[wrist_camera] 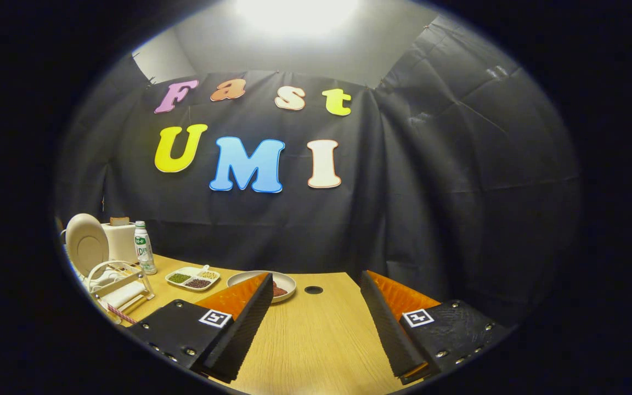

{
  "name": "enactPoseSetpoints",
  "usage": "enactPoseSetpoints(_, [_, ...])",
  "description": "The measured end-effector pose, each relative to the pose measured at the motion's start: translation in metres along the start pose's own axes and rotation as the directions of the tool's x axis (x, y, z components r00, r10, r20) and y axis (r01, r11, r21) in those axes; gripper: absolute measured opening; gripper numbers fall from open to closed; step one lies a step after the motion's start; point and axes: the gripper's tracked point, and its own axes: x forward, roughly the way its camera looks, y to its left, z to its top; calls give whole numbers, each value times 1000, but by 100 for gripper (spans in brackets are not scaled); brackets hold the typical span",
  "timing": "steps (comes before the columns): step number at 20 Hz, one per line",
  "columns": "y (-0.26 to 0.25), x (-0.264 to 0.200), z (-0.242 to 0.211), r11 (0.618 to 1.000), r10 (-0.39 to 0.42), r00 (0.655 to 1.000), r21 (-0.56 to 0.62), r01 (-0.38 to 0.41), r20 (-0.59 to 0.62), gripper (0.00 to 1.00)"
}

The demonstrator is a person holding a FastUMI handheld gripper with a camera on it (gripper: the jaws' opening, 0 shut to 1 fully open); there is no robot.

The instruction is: Take the plate from the dish rack, then take the spoon from the basket and place it into the plate.

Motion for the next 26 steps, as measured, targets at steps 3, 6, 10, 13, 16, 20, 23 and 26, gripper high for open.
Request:
enactPoseSetpoints(3, [18, -40, 19, 1000, -16, 1000, -21, 16, -25, 98])
enactPoseSetpoints(6, [63, -79, 40, 1000, 9, 999, -11, -10, -51, 97])
enactPoseSetpoints(10, [142, -117, 63, 998, 70, 994, 8, -69, -81, 97])
enactPoseSetpoints(13, [213, -142, 76, 991, 133, 986, 46, -129, -96, 97])
enactPoseSetpoints(16, [284, -154, 87, 983, 182, 977, 54, -177, -111, 97])
enactPoseSetpoints(20, [357, -153, 96, 979, 202, 971, 55, -196, -126, 98])
enactPoseSetpoints(23, [394, -142, 94, 986, 163, 975, 52, -157, -149, 98])
enactPoseSetpoints(26, [424, -128, 86, 994, 107, 976, 15, -106, -188, 98])
